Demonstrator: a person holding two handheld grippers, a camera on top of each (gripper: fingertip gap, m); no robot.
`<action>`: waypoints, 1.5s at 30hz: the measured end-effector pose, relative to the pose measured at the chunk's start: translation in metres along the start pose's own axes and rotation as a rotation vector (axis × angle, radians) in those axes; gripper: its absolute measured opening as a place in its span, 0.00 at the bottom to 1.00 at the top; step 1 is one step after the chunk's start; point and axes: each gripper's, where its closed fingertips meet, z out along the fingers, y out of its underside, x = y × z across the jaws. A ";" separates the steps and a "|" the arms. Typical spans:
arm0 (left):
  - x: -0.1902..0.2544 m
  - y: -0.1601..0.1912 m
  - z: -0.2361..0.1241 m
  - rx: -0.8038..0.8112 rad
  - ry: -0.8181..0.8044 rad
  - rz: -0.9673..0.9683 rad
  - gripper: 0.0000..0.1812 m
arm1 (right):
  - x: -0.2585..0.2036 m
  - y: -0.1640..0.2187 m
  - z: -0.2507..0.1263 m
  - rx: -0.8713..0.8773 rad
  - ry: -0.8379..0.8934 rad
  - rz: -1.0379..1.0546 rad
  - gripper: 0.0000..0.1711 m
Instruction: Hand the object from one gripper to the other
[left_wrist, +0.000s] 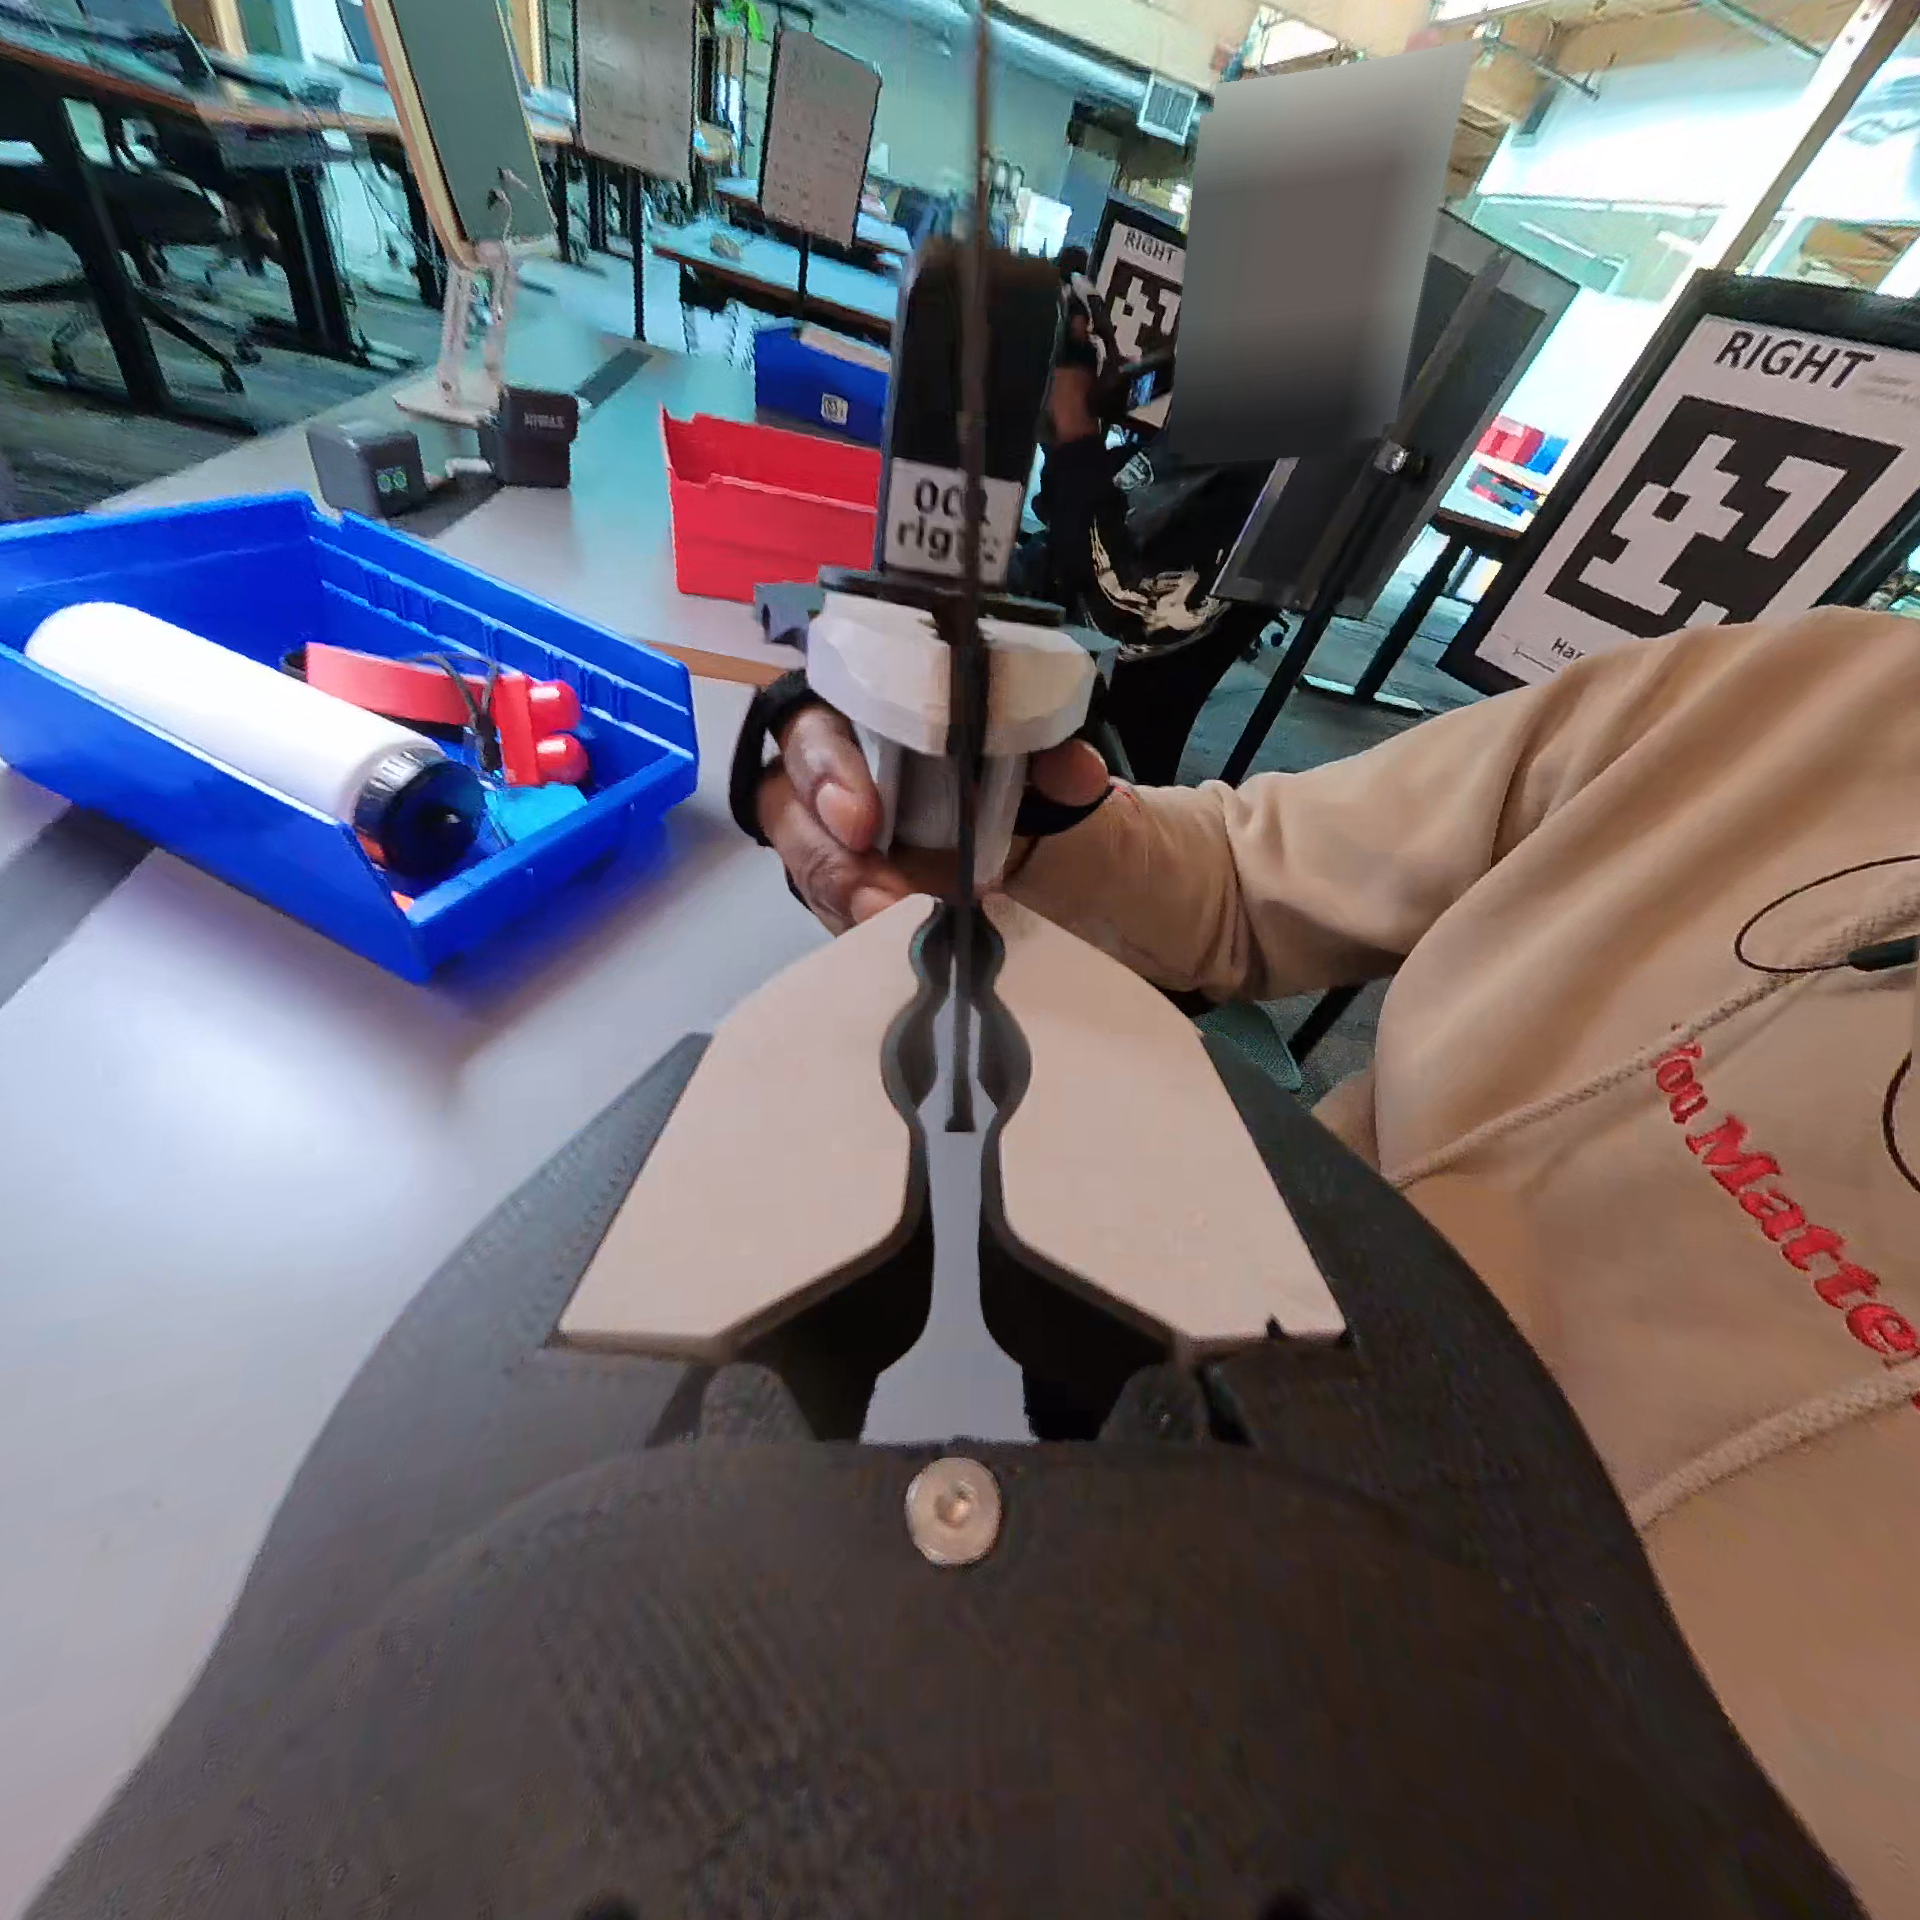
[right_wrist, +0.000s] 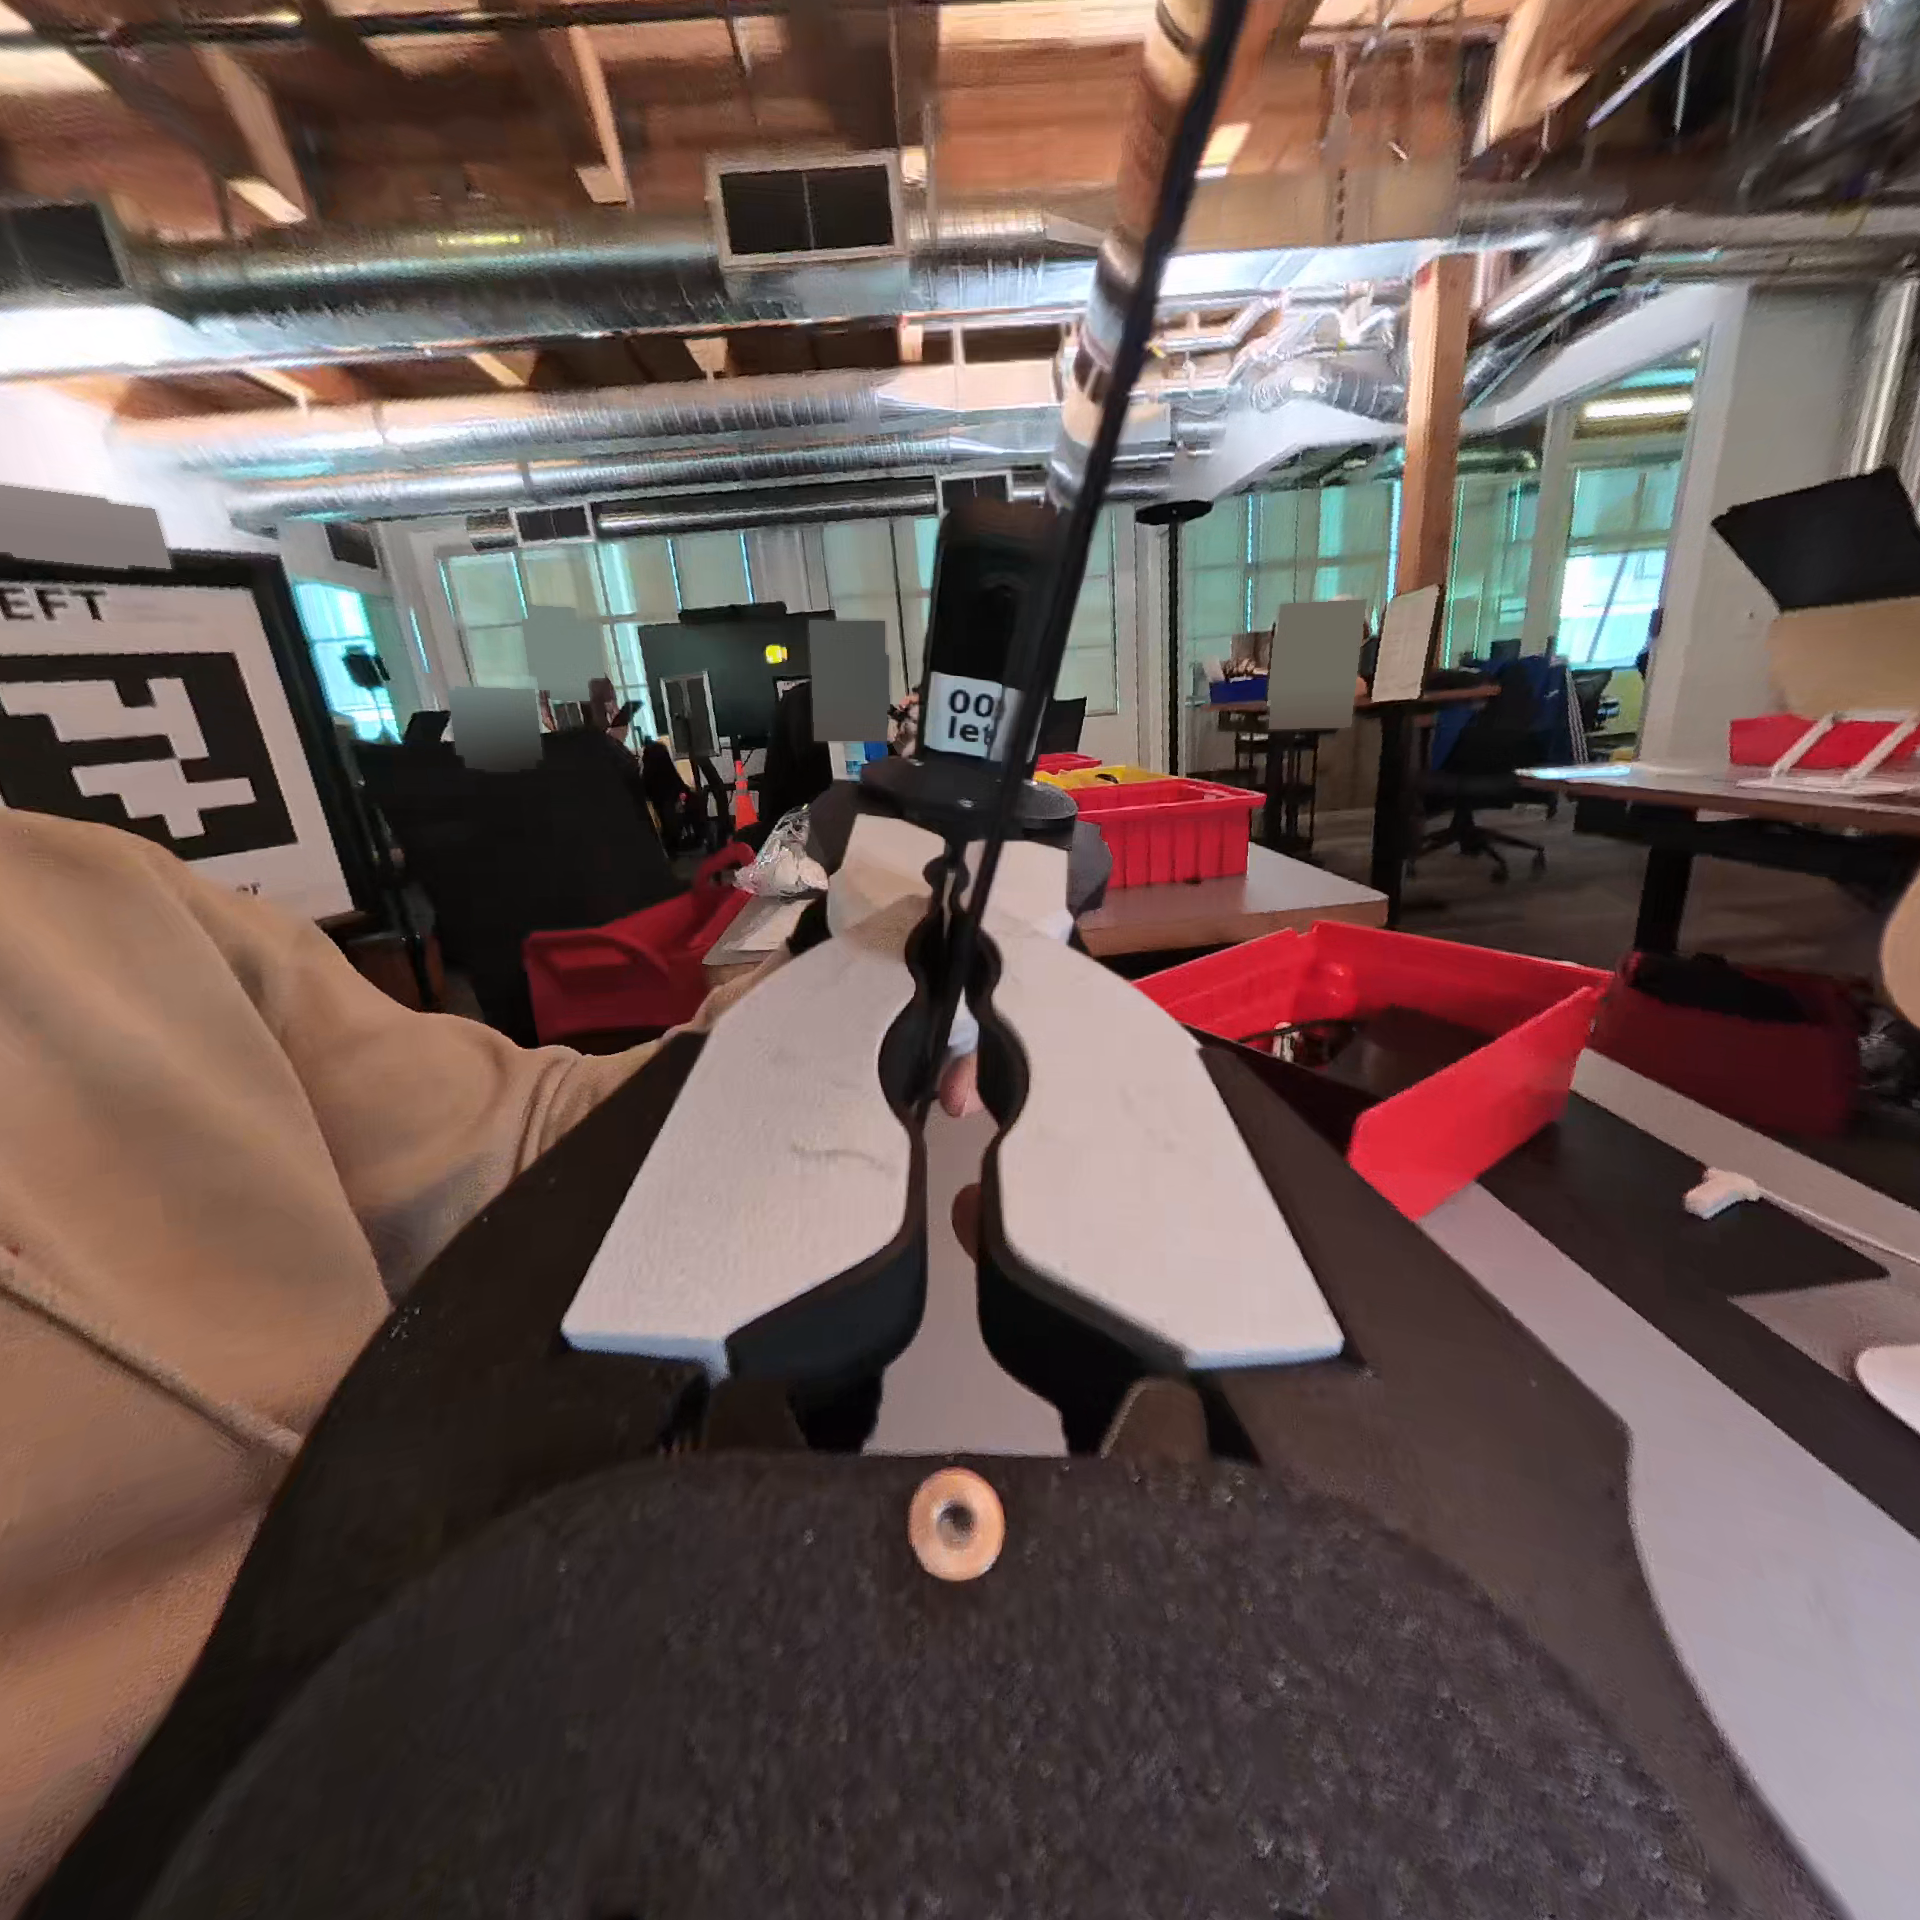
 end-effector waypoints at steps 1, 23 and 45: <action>-0.001 -0.003 -0.002 0.023 -0.004 0.014 0.02 | -0.001 -0.001 0.001 0.014 0.007 -0.017 0.01; -0.013 -0.065 -0.038 0.679 -0.038 0.034 0.08 | 0.019 -0.045 -0.025 0.360 0.110 0.085 0.01; -0.013 -0.062 -0.053 0.499 -0.080 0.012 0.01 | 0.016 0.003 0.001 0.310 0.048 0.160 0.01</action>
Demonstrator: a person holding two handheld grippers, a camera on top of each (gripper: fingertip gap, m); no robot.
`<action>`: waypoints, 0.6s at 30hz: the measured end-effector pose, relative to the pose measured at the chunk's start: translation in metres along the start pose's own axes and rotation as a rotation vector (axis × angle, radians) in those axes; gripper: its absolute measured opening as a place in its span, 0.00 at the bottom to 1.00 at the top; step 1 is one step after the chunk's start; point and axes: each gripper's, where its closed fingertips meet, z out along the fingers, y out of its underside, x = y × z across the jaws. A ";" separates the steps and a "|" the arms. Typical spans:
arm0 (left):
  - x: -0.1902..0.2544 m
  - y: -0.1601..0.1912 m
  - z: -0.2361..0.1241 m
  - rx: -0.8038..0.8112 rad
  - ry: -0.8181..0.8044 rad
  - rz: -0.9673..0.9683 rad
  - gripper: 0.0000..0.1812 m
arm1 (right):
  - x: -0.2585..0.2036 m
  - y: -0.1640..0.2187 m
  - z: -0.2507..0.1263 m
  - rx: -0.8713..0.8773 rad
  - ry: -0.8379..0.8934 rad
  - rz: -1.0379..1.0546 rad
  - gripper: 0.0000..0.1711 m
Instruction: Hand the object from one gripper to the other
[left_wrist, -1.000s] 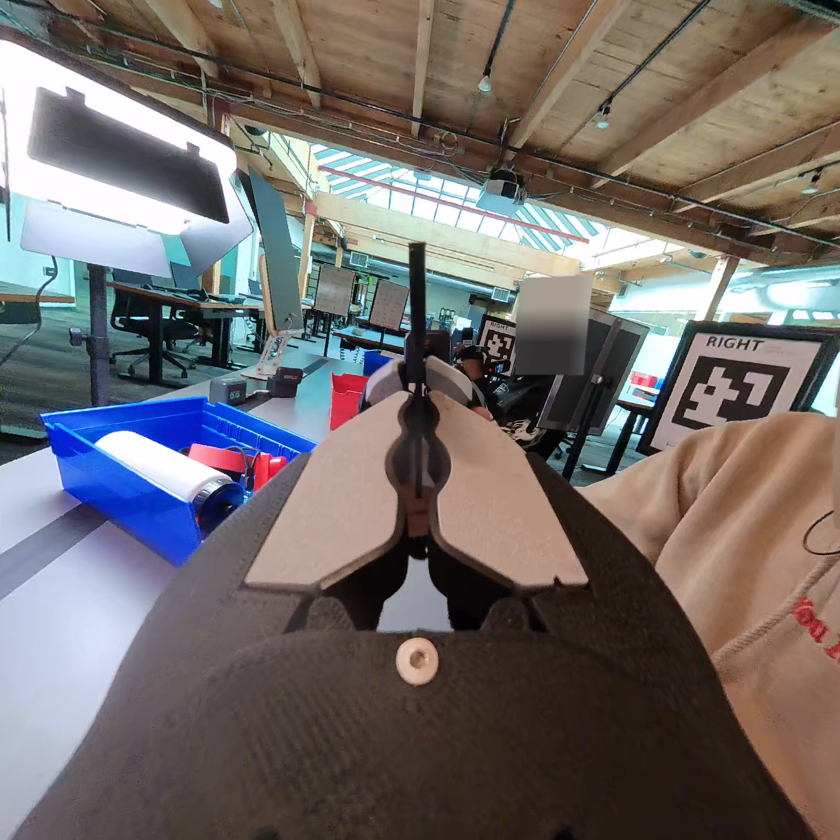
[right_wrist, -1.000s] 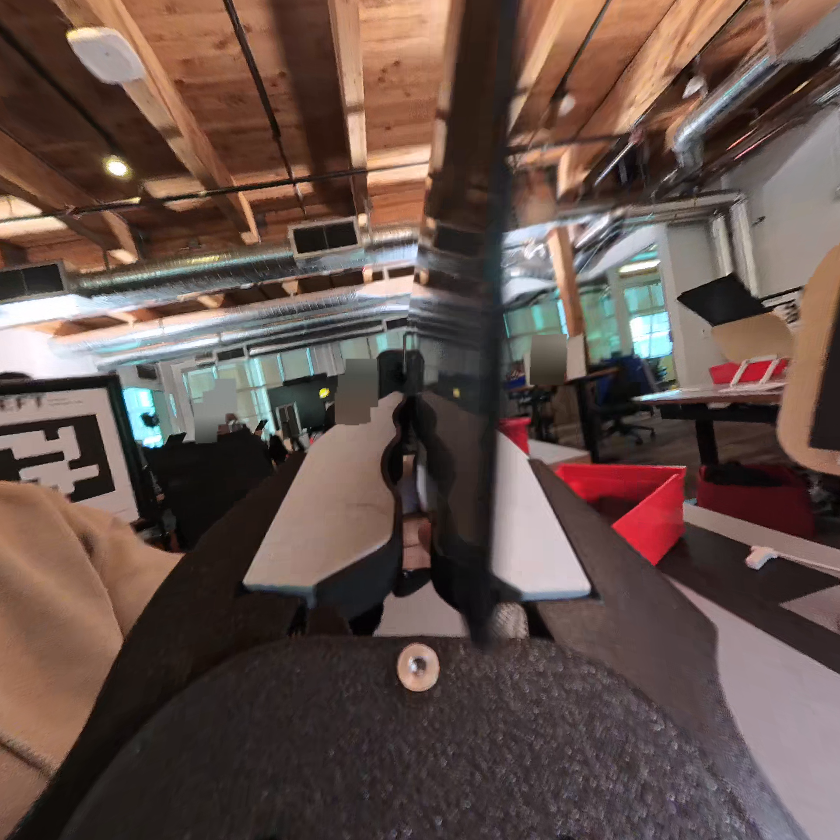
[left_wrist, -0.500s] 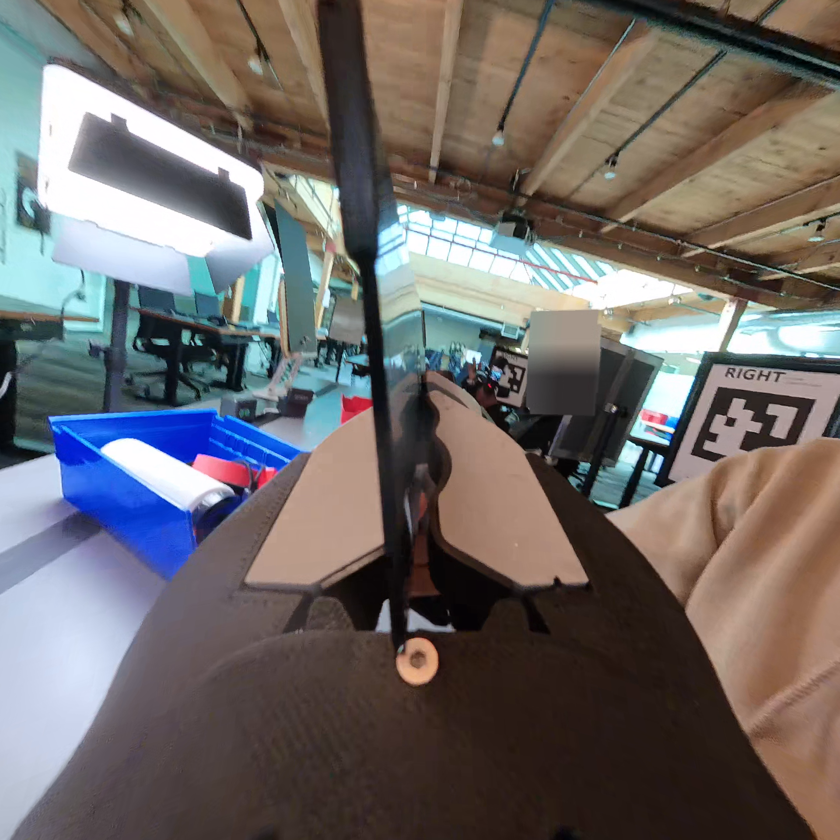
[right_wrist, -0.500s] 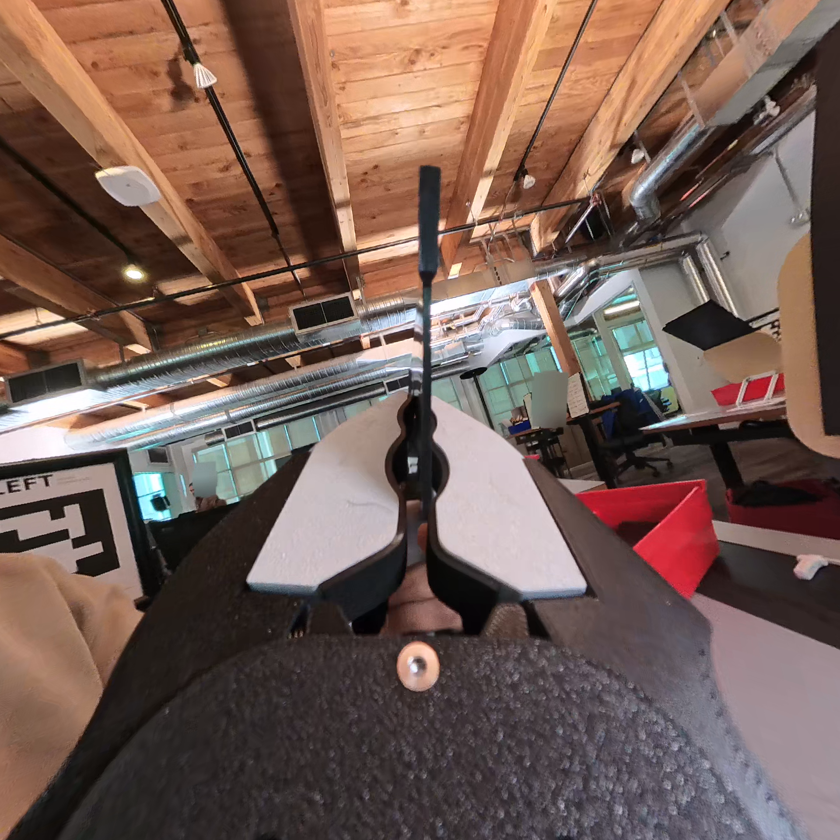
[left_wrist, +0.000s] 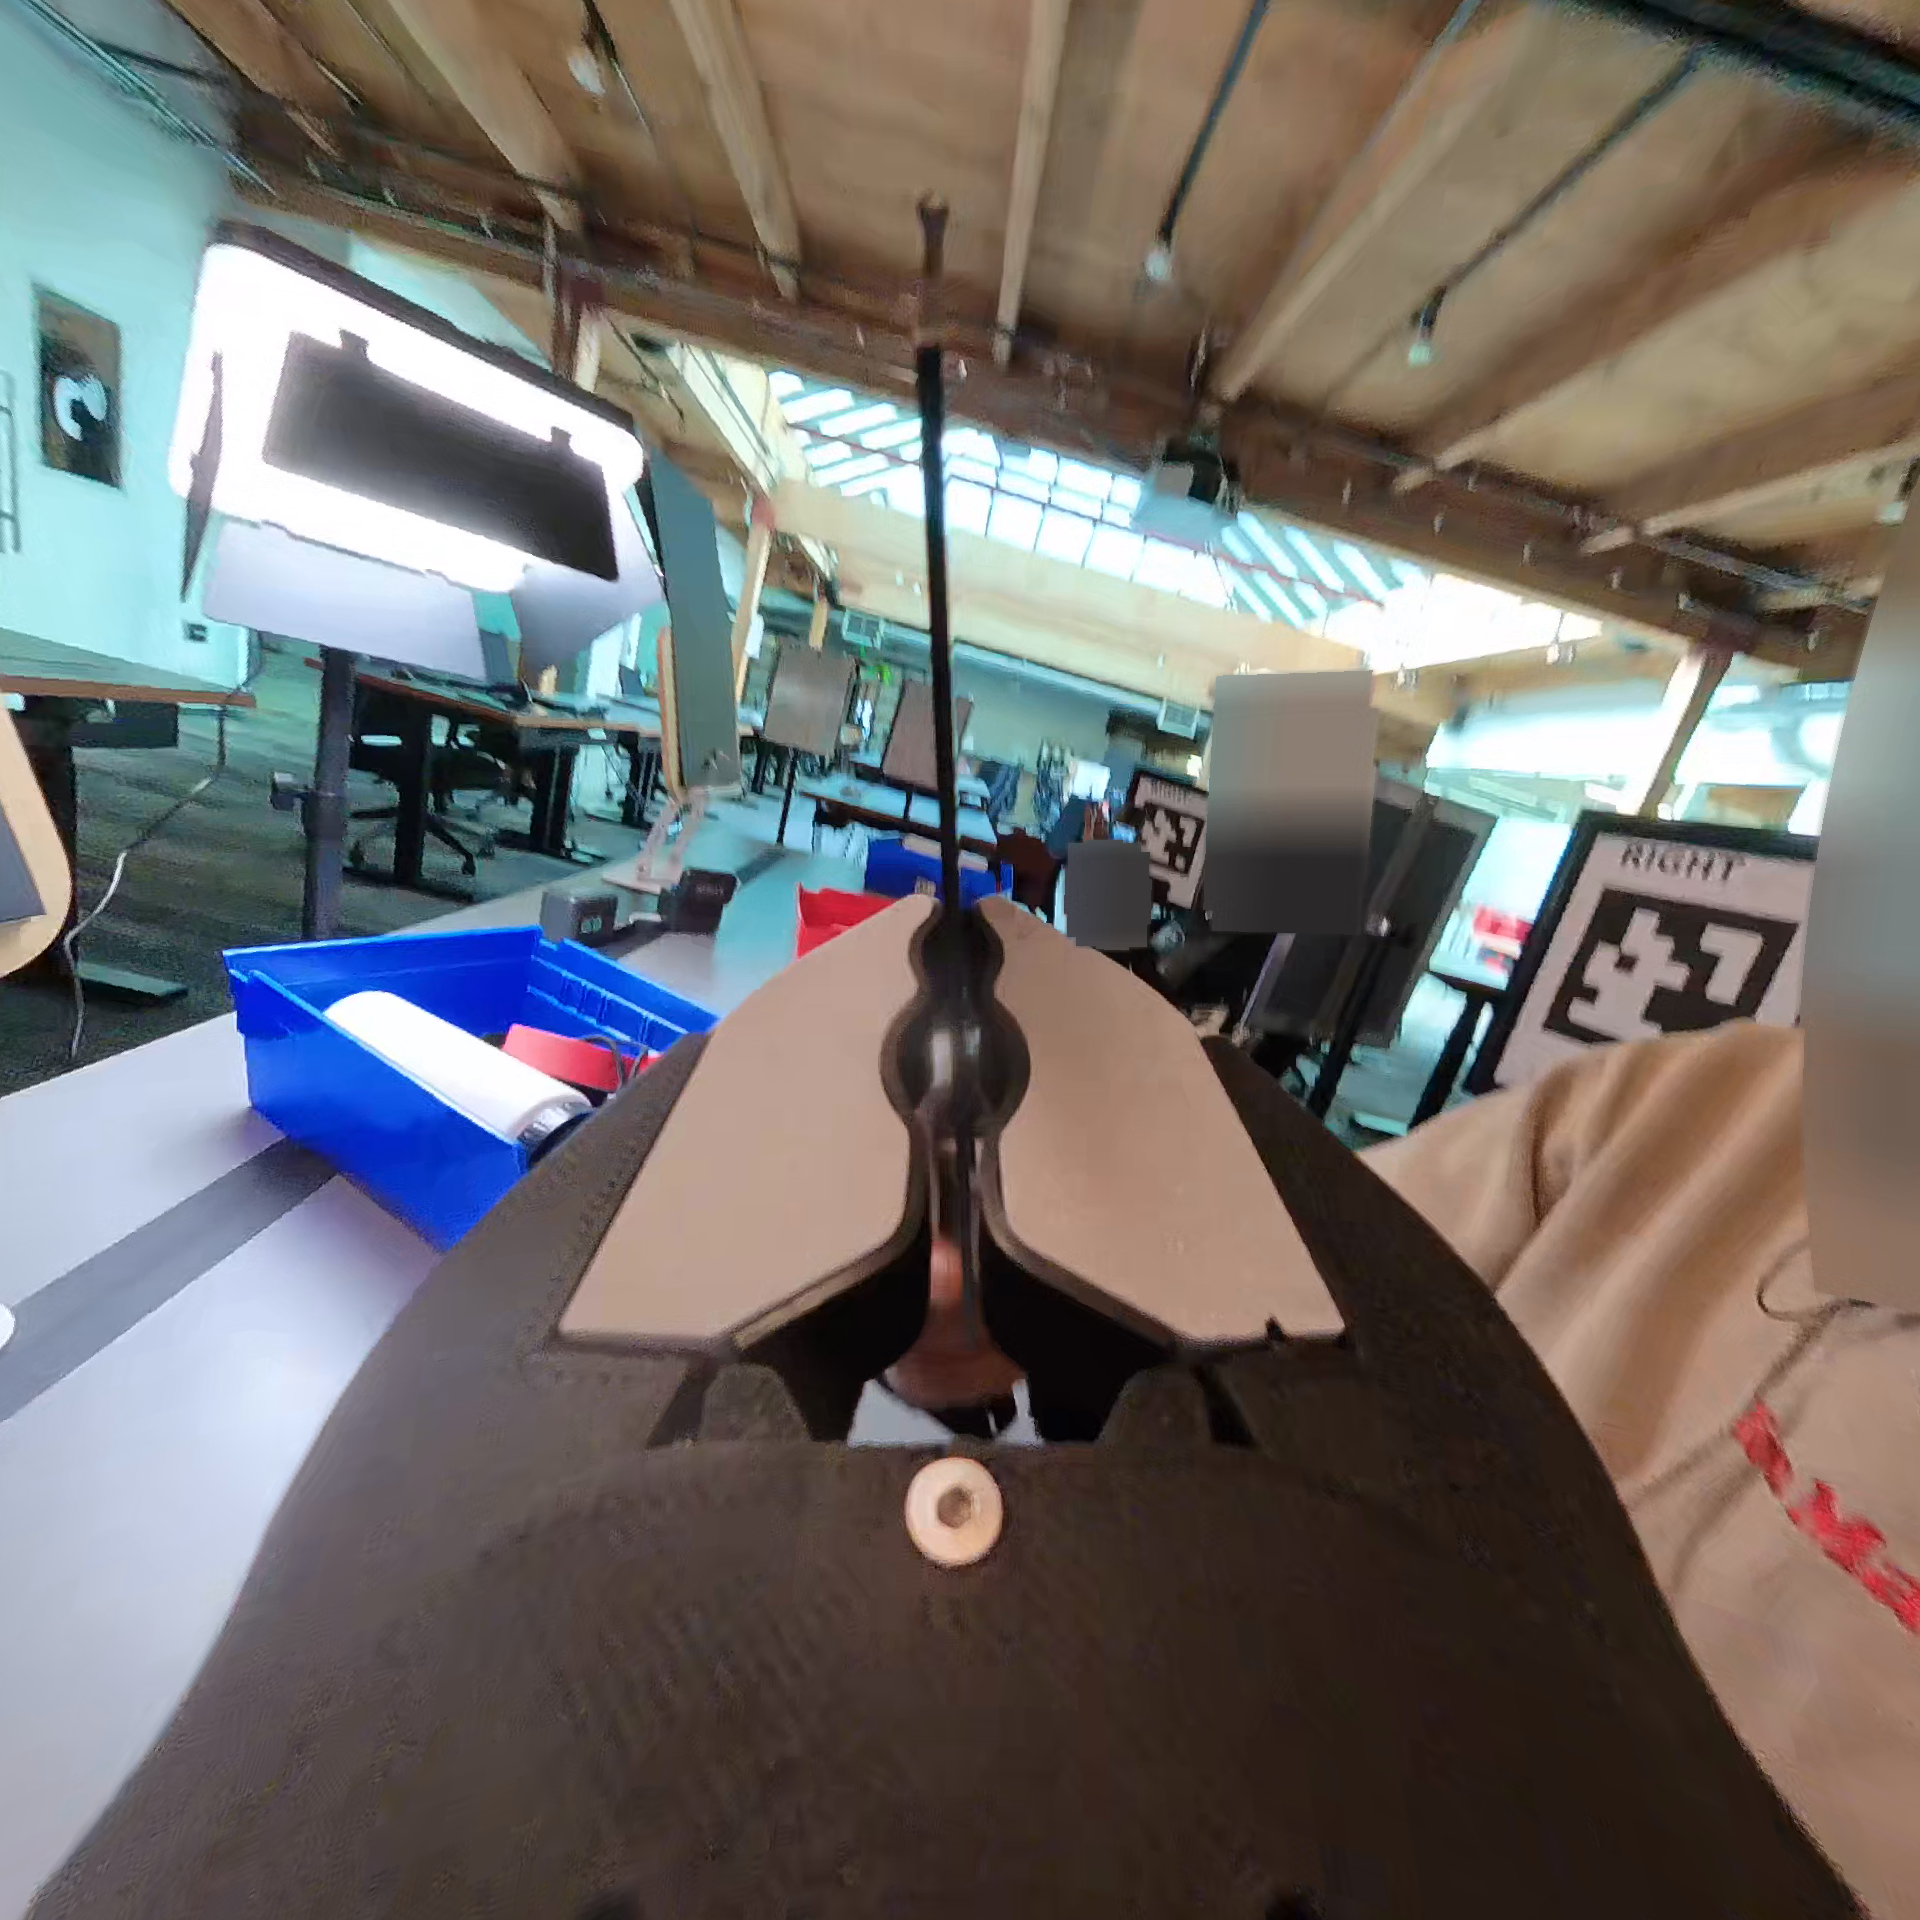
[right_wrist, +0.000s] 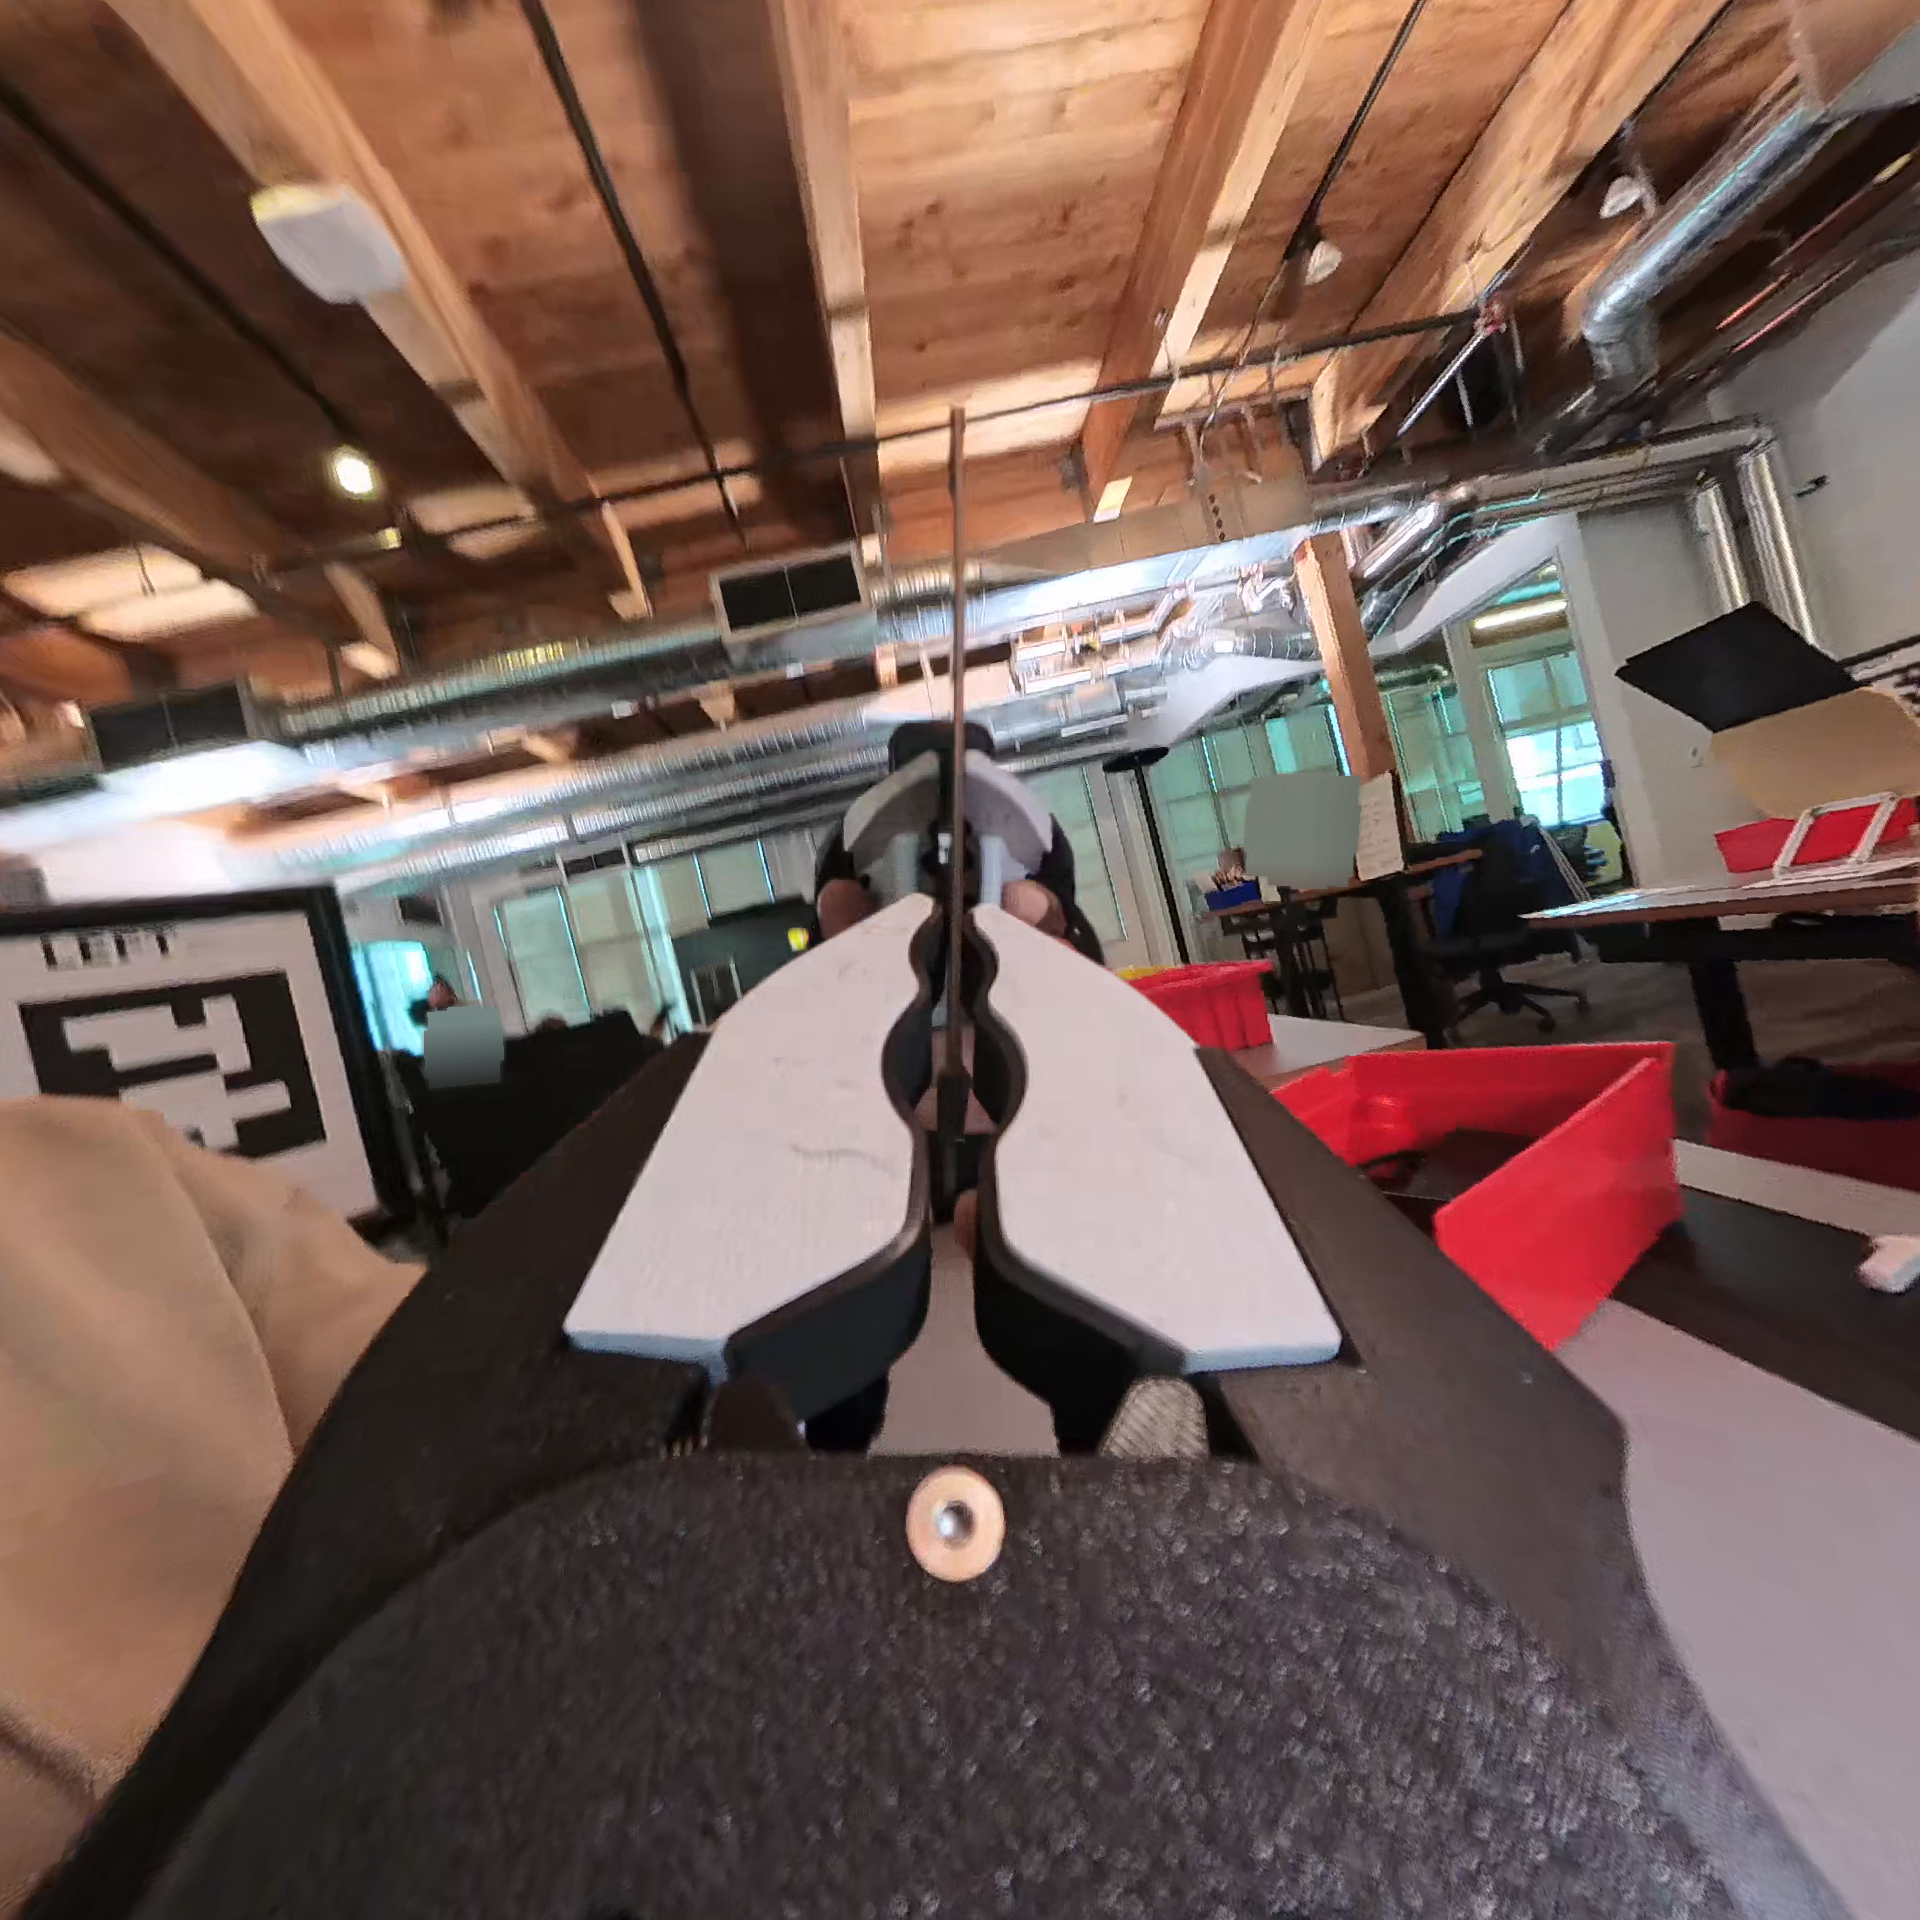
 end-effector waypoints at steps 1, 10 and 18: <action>-0.004 0.000 0.002 0.031 -0.012 -0.013 0.01 | 0.002 0.007 0.001 0.028 0.007 0.041 0.01; -0.045 0.033 0.002 -0.195 -0.306 0.116 0.01 | 0.052 0.043 -0.012 -0.323 0.229 -0.089 0.10; -0.074 0.069 0.011 -0.306 -0.550 0.115 0.01 | 0.093 0.095 -0.029 -0.834 0.621 -0.727 0.59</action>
